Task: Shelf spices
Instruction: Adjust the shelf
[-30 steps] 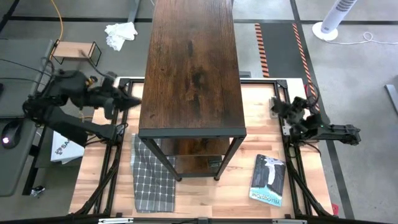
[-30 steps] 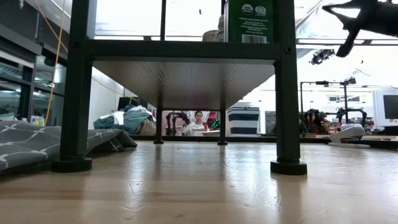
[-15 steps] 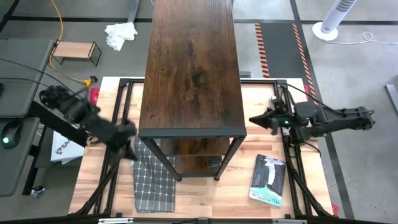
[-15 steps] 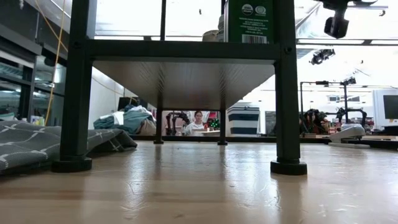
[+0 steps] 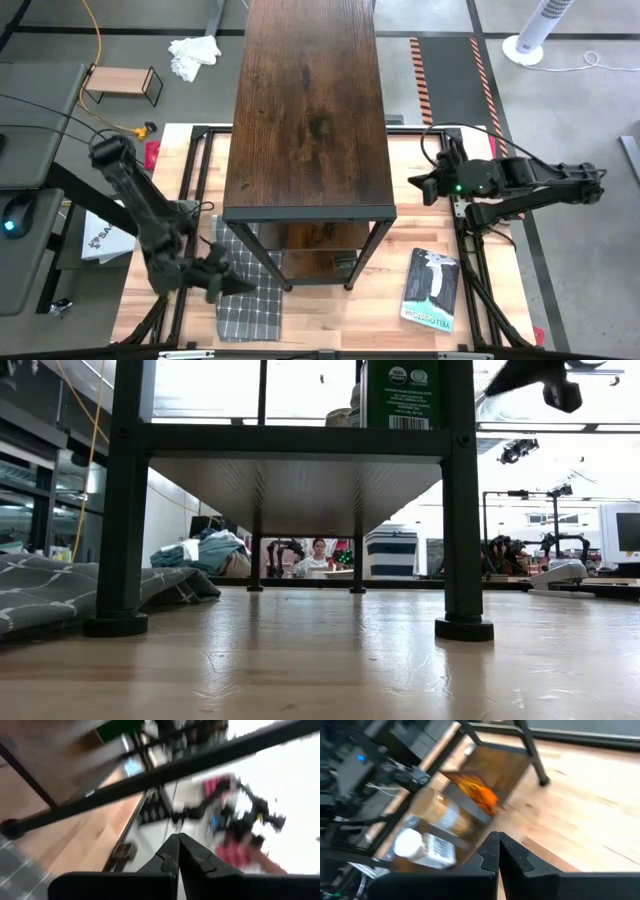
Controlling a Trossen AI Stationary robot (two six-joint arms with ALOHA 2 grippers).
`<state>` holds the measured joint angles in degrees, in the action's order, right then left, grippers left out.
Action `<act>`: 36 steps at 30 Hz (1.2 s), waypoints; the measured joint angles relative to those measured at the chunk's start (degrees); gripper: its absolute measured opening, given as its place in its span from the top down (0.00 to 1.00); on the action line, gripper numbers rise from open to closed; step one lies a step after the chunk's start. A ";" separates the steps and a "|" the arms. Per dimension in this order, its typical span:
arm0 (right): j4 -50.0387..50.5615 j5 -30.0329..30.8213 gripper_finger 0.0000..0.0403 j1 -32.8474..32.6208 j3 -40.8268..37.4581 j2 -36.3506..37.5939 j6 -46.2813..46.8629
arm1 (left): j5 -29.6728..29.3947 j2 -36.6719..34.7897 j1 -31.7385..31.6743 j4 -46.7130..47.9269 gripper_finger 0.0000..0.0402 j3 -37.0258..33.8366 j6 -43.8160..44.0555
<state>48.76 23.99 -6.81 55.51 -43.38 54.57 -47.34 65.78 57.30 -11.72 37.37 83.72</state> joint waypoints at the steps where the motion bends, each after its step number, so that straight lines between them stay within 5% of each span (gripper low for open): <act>1: 1.65 -0.04 1.00 0.00 0.00 0.24 0.91 | -1.91 2.65 0.09 -3.03 1.00 0.01 1.39; 11: 5.79 -2.28 1.00 0.00 -0.02 3.87 -1.99 | -20.22 27.47 0.14 -7.66 1.00 19.49 10.49; 21: 6.31 -0.89 1.00 0.00 -0.04 6.01 -2.55 | -41.48 42.93 -0.67 -7.61 1.00 34.98 22.10; 36: 6.31 0.02 1.00 0.01 -0.07 5.93 -0.61 | -42.73 46.00 -9.56 -10.70 1.00 35.23 22.86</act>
<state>55.07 24.01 -6.80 55.44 -37.45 53.97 -90.06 111.79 47.74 -22.42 72.60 106.58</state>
